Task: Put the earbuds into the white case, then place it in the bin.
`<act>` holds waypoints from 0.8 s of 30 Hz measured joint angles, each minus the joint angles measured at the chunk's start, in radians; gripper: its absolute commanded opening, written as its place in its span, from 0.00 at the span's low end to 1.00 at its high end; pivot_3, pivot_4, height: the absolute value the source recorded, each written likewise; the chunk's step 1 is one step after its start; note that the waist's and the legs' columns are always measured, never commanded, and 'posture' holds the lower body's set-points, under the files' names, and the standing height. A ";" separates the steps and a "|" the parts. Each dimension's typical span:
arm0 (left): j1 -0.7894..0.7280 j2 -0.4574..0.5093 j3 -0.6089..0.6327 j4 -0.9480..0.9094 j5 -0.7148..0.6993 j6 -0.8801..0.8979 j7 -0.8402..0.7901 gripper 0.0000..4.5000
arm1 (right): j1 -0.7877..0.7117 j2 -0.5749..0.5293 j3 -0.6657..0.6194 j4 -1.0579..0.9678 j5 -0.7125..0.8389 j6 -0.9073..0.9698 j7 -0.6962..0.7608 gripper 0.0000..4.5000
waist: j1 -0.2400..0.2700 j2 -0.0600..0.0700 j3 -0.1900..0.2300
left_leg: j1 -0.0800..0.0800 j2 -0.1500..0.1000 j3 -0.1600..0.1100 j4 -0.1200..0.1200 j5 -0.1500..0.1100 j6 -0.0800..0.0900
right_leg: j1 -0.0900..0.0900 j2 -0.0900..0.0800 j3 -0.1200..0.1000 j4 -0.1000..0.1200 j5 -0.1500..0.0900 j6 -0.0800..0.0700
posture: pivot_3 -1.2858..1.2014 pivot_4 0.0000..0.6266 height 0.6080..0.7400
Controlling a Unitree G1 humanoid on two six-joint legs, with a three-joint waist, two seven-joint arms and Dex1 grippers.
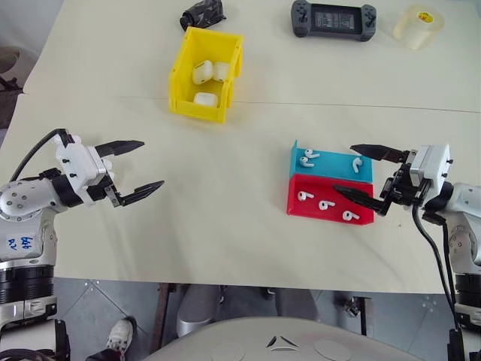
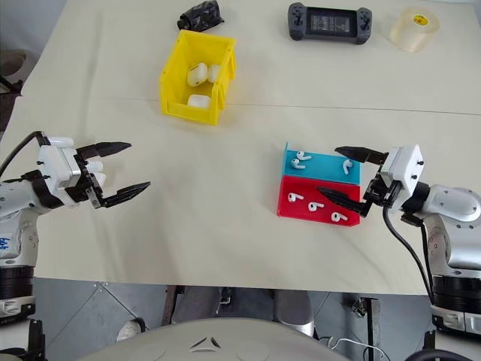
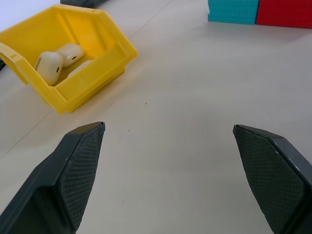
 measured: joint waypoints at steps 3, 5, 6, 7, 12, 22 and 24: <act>0.001 -0.026 0.003 -0.037 -0.016 0.020 0.038 1.00 | -0.021 0.011 0.019 -0.001 0.000 0.009 0.006 1.00 | 0.000 0.000 0.000 | 0.000 0.000 0.000 0.000 0.000 0.000 | 0.000 0.000 0.000 0.000 0.000 0.000 | 0.52 0.24 1.00; 0.034 -0.028 0.019 -0.085 -0.028 0.065 0.082 1.00 | -0.027 0.025 0.034 -0.004 0.017 0.029 0.009 1.00 | -0.004 0.000 0.000 | 0.000 0.000 0.000 0.000 0.000 0.000 | 0.000 0.000 0.000 0.001 0.000 0.000 | 0.52 0.24 1.00; 0.058 -0.028 0.031 -0.106 -0.034 0.091 0.105 1.00 | -0.031 0.036 0.043 -0.007 0.030 0.046 0.008 1.00 | -0.005 0.000 0.000 | 0.000 0.000 0.000 -0.001 0.000 0.000 | 0.000 0.000 0.001 0.001 0.000 0.000 | 0.52 0.24 1.00; 0.094 -0.028 0.055 -0.137 -0.039 0.124 0.136 1.00 | -0.042 0.053 0.055 -0.011 0.043 0.064 0.006 1.00 | -0.007 0.000 0.000 | 0.000 0.001 0.000 -0.001 0.000 0.000 | 0.000 0.000 0.001 0.001 0.000 0.000 | 0.52 0.24 1.00; 0.292 -0.104 0.267 -0.296 -0.057 0.287 0.382 1.00 | -0.110 0.142 0.119 -0.062 0.056 0.080 -0.007 1.00 | -0.006 0.000 0.000 | 0.001 0.002 0.000 -0.001 0.000 0.000 | 0.000 0.001 0.001 0.000 0.000 0.000 | 0.52 0.24 1.00; 0.662 -0.241 0.481 -0.438 -0.118 0.509 0.560 1.00 | -0.125 0.215 0.173 -0.145 0.047 0.023 -0.026 1.00 | 0.025 -0.002 0.001 | 0.000 0.000 -0.002 0.000 -0.003 0.001 | 0.002 -0.001 0.001 -0.003 0.000 -0.001 | 0.52 0.24 1.00; 0.649 -0.227 0.480 -0.460 -0.114 0.560 0.599 1.00 | -0.123 0.198 0.173 -0.134 0.035 -0.005 0.000 1.00 | 0.029 -0.002 0.001 | 0.000 -0.001 -0.003 0.000 -0.003 0.001 | 0.003 -0.001 0.001 -0.004 0.000 -0.001 | 0.52 0.24 1.00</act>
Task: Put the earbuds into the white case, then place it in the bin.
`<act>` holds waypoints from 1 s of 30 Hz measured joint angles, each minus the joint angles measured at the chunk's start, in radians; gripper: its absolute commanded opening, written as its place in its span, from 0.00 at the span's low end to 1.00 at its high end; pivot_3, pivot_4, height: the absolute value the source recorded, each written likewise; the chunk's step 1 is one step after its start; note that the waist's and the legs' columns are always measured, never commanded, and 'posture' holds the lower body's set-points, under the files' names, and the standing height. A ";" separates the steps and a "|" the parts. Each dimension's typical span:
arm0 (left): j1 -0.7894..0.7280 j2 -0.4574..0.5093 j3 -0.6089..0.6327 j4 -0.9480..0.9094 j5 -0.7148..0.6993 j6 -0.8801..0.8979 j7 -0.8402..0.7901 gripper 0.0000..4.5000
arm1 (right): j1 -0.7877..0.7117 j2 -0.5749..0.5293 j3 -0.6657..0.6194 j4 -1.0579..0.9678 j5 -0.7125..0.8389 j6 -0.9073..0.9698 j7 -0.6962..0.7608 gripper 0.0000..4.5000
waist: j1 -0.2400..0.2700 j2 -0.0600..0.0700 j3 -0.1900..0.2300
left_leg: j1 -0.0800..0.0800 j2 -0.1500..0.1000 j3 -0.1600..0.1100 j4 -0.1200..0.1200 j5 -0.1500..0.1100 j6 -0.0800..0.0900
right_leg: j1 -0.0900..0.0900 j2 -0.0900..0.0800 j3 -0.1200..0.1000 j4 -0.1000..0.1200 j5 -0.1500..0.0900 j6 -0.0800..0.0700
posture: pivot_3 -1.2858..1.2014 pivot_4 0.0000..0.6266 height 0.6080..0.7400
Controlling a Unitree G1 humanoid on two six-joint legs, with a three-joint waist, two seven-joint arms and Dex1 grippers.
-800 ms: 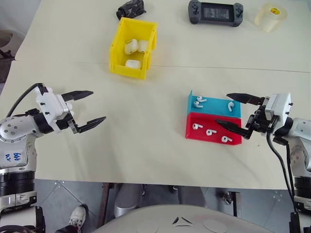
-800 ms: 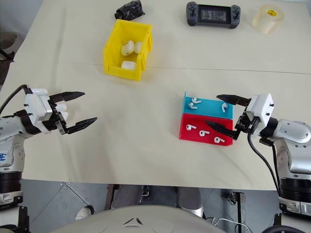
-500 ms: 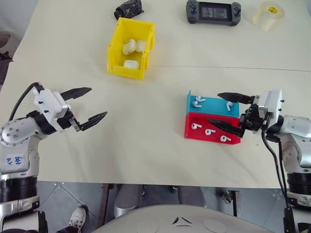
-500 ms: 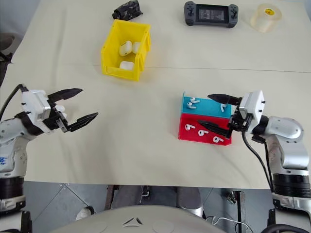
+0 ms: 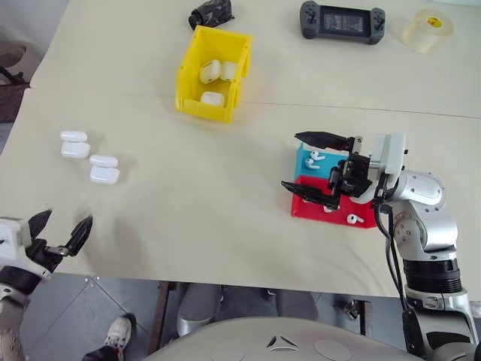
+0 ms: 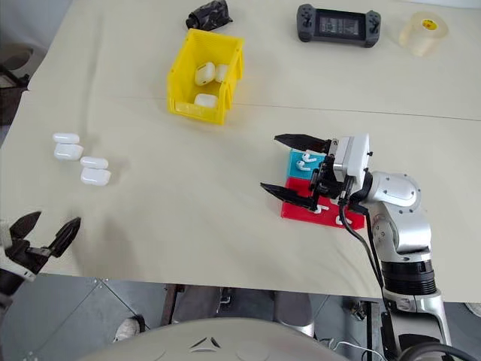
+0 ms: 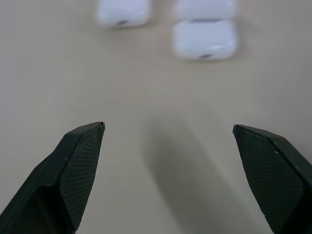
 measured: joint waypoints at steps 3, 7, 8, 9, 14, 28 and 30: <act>-0.080 0.032 -0.014 -0.069 -0.025 0.121 0.064 1.00 | 0.015 -0.029 -0.005 0.027 -0.012 -0.033 0.035 1.00 | -0.002 0.000 0.000 | 0.001 0.000 -0.001 0.000 0.000 0.000 | 0.001 0.000 0.001 0.000 0.000 0.000 | 0.52 0.24 1.00; -0.164 0.078 -0.047 -0.116 -0.059 0.267 0.112 1.00 | 0.050 -0.054 -0.011 0.043 -0.014 -0.051 0.062 1.00 | -0.019 0.000 0.000 | 0.001 0.000 0.000 -0.001 0.000 -0.001 | -0.001 0.002 0.002 0.003 0.000 0.000 | 0.52 0.24 1.00; -0.198 0.093 -0.055 -0.120 -0.070 0.321 0.129 1.00 | 0.070 -0.076 -0.017 0.046 -0.014 -0.055 0.078 1.00 | -0.022 0.000 0.000 | 0.001 0.001 0.000 -0.001 0.000 -0.001 | -0.001 0.002 0.001 0.003 0.000 0.000 | 0.52 0.24 1.00; -0.233 0.109 -0.062 -0.121 -0.080 0.371 0.147 1.00 | 0.087 -0.096 -0.024 0.049 -0.014 -0.058 0.094 1.00 | -0.021 0.000 0.000 | 0.001 0.001 -0.001 -0.001 0.000 -0.001 | -0.001 0.002 0.001 0.003 0.000 0.000 | 0.52 0.24 1.00; -0.442 0.186 -0.086 -0.114 -0.098 0.676 0.279 1.00 | 0.130 -0.140 -0.047 0.062 -0.016 -0.083 0.139 1.00 | -0.019 0.000 0.000 | 0.002 0.001 0.000 0.001 0.000 -0.002 | 0.000 0.003 0.002 0.004 0.000 -0.001 | 0.52 0.24 1.00; -0.675 0.418 -0.328 0.113 -0.083 0.890 0.149 1.00 | 0.154 -0.104 -0.030 0.012 -0.029 -0.090 0.081 1.00 | -0.028 0.000 0.000 | 0.001 0.001 -0.001 0.000 0.001 -0.004 | -0.002 0.003 0.002 0.004 0.000 -0.001 | 0.52 0.24 1.00; -0.684 0.435 -0.372 0.148 -0.068 0.887 0.135 1.00 | 0.157 -0.093 -0.027 0.008 -0.033 -0.092 0.071 1.00 | -0.029 0.000 0.000 | 0.001 0.001 0.000 0.000 0.001 -0.004 | -0.002 0.003 0.002 0.004 0.000 -0.001 | 0.52 0.24 1.00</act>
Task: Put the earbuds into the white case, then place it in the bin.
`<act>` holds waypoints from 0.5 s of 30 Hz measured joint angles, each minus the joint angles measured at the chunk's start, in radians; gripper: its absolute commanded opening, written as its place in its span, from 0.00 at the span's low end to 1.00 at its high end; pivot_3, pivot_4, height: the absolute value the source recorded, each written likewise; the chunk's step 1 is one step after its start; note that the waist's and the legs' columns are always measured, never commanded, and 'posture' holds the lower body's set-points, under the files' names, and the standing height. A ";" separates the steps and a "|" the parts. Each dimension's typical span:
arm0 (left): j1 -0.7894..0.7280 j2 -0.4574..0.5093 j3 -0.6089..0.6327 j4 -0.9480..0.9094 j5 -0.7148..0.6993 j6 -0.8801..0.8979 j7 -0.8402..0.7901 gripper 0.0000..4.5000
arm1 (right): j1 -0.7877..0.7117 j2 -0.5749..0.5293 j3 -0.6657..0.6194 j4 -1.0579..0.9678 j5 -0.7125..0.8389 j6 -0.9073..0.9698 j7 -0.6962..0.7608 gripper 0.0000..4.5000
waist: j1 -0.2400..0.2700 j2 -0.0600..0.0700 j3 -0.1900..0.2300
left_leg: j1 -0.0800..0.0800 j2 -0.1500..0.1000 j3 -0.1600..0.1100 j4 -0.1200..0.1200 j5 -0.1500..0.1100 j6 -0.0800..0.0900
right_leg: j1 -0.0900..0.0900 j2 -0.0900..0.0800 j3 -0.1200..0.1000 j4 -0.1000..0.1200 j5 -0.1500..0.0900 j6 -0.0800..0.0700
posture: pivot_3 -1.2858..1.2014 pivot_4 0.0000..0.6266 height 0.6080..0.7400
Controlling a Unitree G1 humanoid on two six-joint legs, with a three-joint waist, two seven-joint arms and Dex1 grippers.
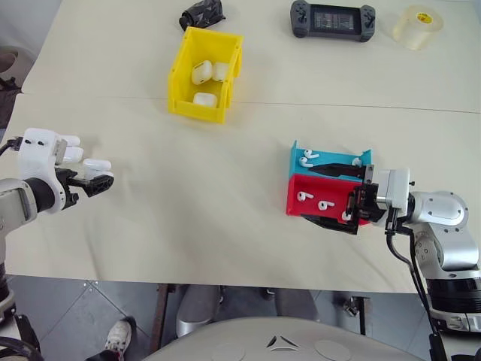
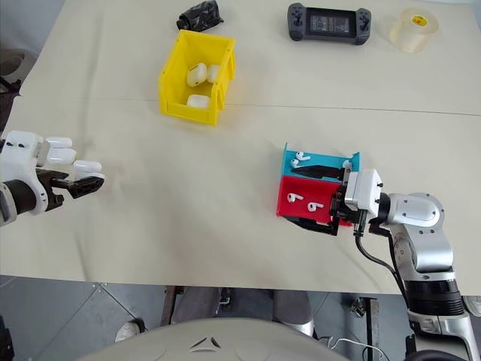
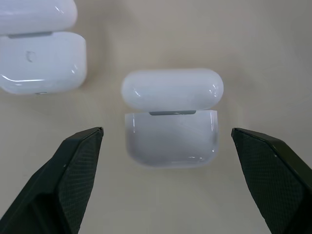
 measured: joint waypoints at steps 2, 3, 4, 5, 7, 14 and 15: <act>-0.056 -0.009 -0.039 0.051 0.013 0.002 -0.002 1.00 | 0.009 0.022 0.006 -0.010 -0.004 -0.001 -0.022 1.00 | 0.001 0.000 0.000 | 0.000 0.000 0.000 0.000 0.000 0.000 | 0.000 0.000 0.000 0.000 0.000 0.000 | 0.52 0.24 1.00; -0.077 -0.010 -0.049 0.069 0.015 0.002 -0.003 1.00 | 0.008 0.031 0.012 -0.017 -0.003 0.001 -0.033 1.00 | 0.003 0.000 0.000 | 0.000 0.000 0.000 0.000 0.000 0.000 | 0.000 0.000 0.000 0.001 0.000 0.000 | 0.52 0.24 1.00; -0.097 -0.010 -0.062 0.086 0.022 0.004 -0.006 1.00 | 0.009 0.042 0.012 -0.031 -0.001 0.007 -0.051 1.00 | 0.004 0.000 0.000 | 0.000 0.000 0.000 0.000 0.000 -0.001 | 0.000 0.000 0.000 0.001 0.000 0.000 | 0.52 0.24 1.00; -0.105 -0.010 -0.071 0.093 0.029 0.004 -0.007 1.00 | 0.008 0.047 0.012 -0.041 0.001 0.016 -0.067 1.00 | 0.004 0.000 0.000 | 0.000 -0.001 0.000 0.000 0.000 0.000 | -0.001 0.000 0.000 0.002 0.000 0.000 | 0.52 0.24 1.00; -0.114 -0.009 -0.079 0.100 0.037 0.007 -0.009 1.00 | 0.006 0.047 0.012 -0.047 0.003 0.024 -0.084 1.00 | 0.004 0.000 0.000 | 0.000 -0.001 0.000 0.000 0.000 0.000 | -0.001 0.000 0.000 0.004 0.000 0.000 | 0.52 0.24 1.00; -0.125 0.010 -0.107 0.113 0.058 0.009 -0.047 1.00 | -0.001 0.055 0.011 -0.074 0.010 0.047 -0.135 1.00 | 0.002 0.000 0.000 | 0.000 -0.001 0.000 0.000 0.001 -0.001 | -0.001 0.000 0.000 0.004 0.000 0.000 | 0.52 0.24 1.00; -0.126 0.011 -0.109 0.113 0.062 0.013 -0.051 0.96 | 0.000 0.059 0.014 -0.074 0.010 0.047 -0.137 1.00 | 0.002 0.000 0.000 | 0.000 -0.001 0.000 0.000 0.001 -0.001 | -0.001 0.000 0.000 0.004 0.000 0.000 | 0.52 0.24 1.00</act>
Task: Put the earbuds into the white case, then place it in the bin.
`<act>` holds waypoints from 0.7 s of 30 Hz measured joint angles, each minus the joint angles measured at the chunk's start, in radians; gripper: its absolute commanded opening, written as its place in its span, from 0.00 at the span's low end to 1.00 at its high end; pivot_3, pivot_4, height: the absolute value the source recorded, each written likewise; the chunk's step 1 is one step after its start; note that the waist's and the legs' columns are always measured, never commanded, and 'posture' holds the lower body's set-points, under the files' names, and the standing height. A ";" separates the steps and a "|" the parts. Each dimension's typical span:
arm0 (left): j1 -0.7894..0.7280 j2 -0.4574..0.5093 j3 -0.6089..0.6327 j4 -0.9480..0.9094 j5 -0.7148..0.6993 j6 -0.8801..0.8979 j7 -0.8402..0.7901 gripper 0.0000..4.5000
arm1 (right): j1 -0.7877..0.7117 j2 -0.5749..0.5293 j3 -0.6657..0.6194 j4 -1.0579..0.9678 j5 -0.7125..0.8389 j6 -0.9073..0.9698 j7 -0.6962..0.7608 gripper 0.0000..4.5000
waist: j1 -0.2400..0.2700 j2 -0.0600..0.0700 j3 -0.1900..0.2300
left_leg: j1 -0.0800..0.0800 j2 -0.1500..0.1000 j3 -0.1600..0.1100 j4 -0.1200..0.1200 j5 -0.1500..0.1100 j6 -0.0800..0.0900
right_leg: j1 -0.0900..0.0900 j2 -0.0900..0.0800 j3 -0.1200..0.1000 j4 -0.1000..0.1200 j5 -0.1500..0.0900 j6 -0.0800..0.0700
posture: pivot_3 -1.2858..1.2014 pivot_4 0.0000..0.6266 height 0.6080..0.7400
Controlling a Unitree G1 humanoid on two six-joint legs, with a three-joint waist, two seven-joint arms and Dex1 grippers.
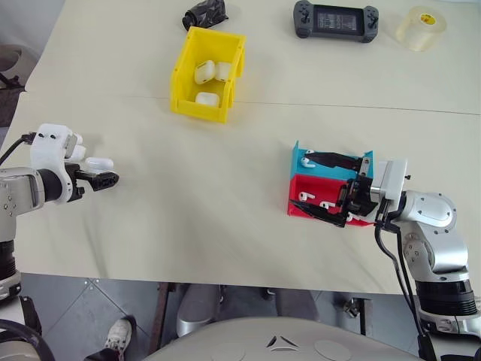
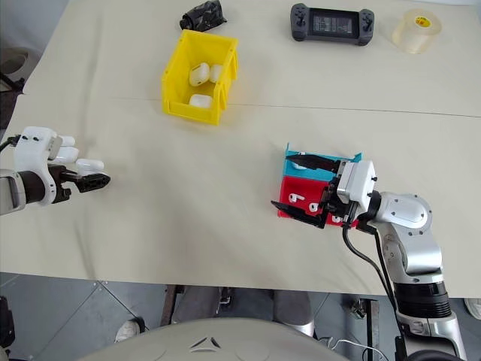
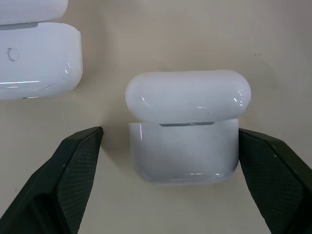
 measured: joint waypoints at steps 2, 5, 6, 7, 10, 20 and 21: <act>-0.001 0.001 0.000 0.001 0.007 0.007 -0.003 0.87 | 0.000 0.004 0.010 0.000 0.000 0.000 -0.003 1.00 | 0.000 0.000 0.000 | 0.000 0.000 0.000 0.000 0.000 0.000 | 0.000 0.000 0.000 0.000 0.000 0.000 | 0.52 0.24 1.00; 0.000 0.007 0.000 -0.002 0.010 0.022 -0.014 0.68 | 0.000 0.006 0.011 0.000 -0.001 0.000 -0.007 1.00 | -0.002 0.000 0.000 | 0.000 0.000 0.000 0.000 0.000 0.000 | 0.000 0.000 0.000 0.000 0.000 0.000 | 0.52 0.24 1.00; 0.002 0.007 0.002 -0.007 0.011 0.028 -0.014 0.62 | -0.001 0.006 0.011 0.000 -0.001 -0.001 -0.007 1.00 | -0.003 0.000 0.000 | 0.000 0.000 0.000 0.000 0.000 0.000 | 0.000 0.000 0.000 0.000 0.000 0.000 | 0.52 0.24 1.00; 0.006 0.007 0.006 -0.018 0.011 0.037 -0.014 0.62 | -0.001 0.007 0.011 0.000 -0.002 -0.001 -0.008 1.00 | -0.004 0.000 0.000 | 0.000 0.000 0.000 0.000 0.000 0.000 | 0.000 0.000 0.000 0.000 0.000 0.000 | 0.52 0.24 1.00; 0.019 -0.001 0.019 -0.045 0.011 0.055 -0.014 0.62 | -0.009 0.013 0.012 0.003 -0.003 -0.001 -0.009 1.00 | -0.003 0.000 0.000 | 0.000 0.000 0.000 0.000 0.000 0.000 | 0.000 0.000 0.000 0.000 0.000 0.000 | 0.52 0.24 1.00; 0.132 -0.261 0.214 -0.151 -0.050 -0.398 -0.245 0.62 | -0.014 0.009 0.011 0.015 -0.016 -0.003 -0.008 1.00 | 0.015 0.000 0.000 | -0.002 0.000 0.000 0.001 0.000 0.000 | 0.000 -0.001 -0.001 -0.004 0.000 0.000 | 0.52 0.24 1.00; 0.151 -0.292 0.223 -0.181 -0.065 -0.506 -0.305 0.62 | -0.015 0.003 0.009 0.019 -0.019 -0.004 -0.009 1.00 | 0.015 0.000 0.000 | -0.002 0.000 0.000 0.001 0.000 0.000 | 0.000 -0.001 -0.001 -0.005 0.000 0.000 | 0.52 0.24 1.00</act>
